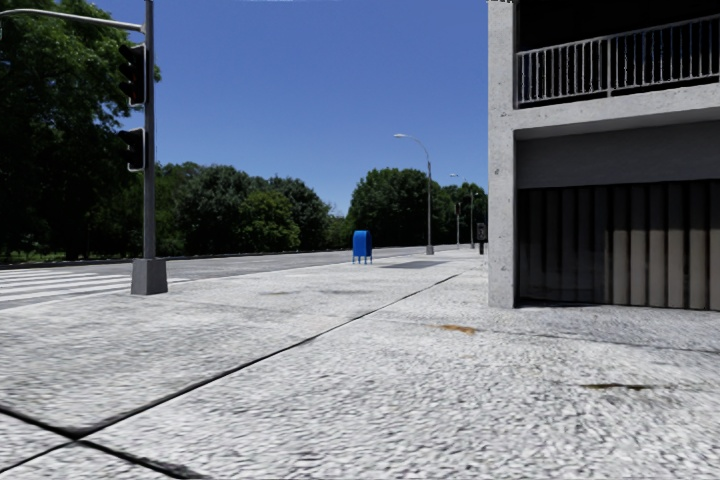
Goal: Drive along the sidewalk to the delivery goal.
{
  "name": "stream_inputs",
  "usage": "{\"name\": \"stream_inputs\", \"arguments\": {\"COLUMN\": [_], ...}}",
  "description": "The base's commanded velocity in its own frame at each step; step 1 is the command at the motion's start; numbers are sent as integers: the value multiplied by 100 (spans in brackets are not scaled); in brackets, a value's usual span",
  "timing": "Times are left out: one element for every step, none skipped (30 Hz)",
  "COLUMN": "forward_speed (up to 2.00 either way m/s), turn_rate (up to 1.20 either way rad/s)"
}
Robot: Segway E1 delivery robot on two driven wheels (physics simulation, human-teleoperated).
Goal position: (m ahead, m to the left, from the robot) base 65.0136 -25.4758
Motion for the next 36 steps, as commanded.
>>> {"name": "stream_inputs", "arguments": {"forward_speed": [163,168,185,185,200,200,200,200,200,200,200,200,200,200,200,200,200,200,200,200,200,200,200,200,200,200,200,200,200,200,200,200,200,200,200,200], "turn_rate": [0,0,0,0,0,0,0,0,0,0,0,0,0,0,0,0,0,0,0,0,0,0,0,0,0,0,0,0,0,0,0,0,0,0,0,0]}}
